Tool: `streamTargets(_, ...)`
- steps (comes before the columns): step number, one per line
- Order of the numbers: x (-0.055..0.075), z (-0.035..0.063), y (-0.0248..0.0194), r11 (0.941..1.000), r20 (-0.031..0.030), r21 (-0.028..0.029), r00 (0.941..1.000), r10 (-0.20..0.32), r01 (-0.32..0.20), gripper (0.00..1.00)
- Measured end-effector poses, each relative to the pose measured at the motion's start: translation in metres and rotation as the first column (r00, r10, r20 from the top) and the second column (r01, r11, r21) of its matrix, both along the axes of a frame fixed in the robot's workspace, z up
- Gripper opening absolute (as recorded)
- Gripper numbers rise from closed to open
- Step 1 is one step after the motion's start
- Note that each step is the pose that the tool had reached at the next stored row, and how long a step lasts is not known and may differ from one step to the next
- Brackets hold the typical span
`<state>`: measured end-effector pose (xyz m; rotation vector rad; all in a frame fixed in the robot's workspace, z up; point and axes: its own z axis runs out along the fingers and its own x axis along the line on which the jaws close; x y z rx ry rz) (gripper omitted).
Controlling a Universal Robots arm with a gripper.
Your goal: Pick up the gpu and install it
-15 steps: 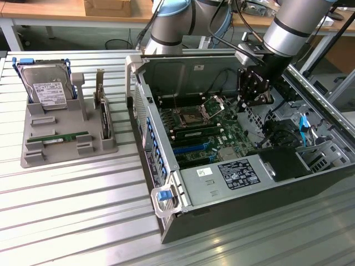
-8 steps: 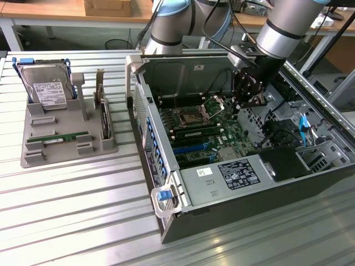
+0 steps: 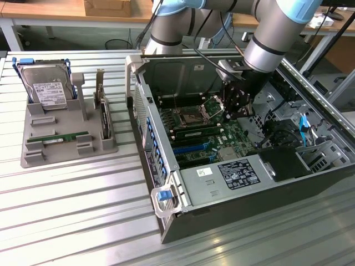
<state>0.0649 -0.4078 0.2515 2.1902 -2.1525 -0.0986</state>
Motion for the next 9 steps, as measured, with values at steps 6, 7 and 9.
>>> streamTargets(6, 0.0, -0.014, -0.0008, 1.0, 0.0, 0.001, 1.0, 0.001, -0.001, 0.11)
streamTargets(7, 0.0, -0.0162, -0.001, 1.0, 0.0, 0.0011, 1.0, 0.002, -0.002, 0.11)
streamTargets(9, 0.0, -0.0191, -0.002, 1.0, 0.0, 0.0011, 1.0, 0.002, -0.002, 0.11)
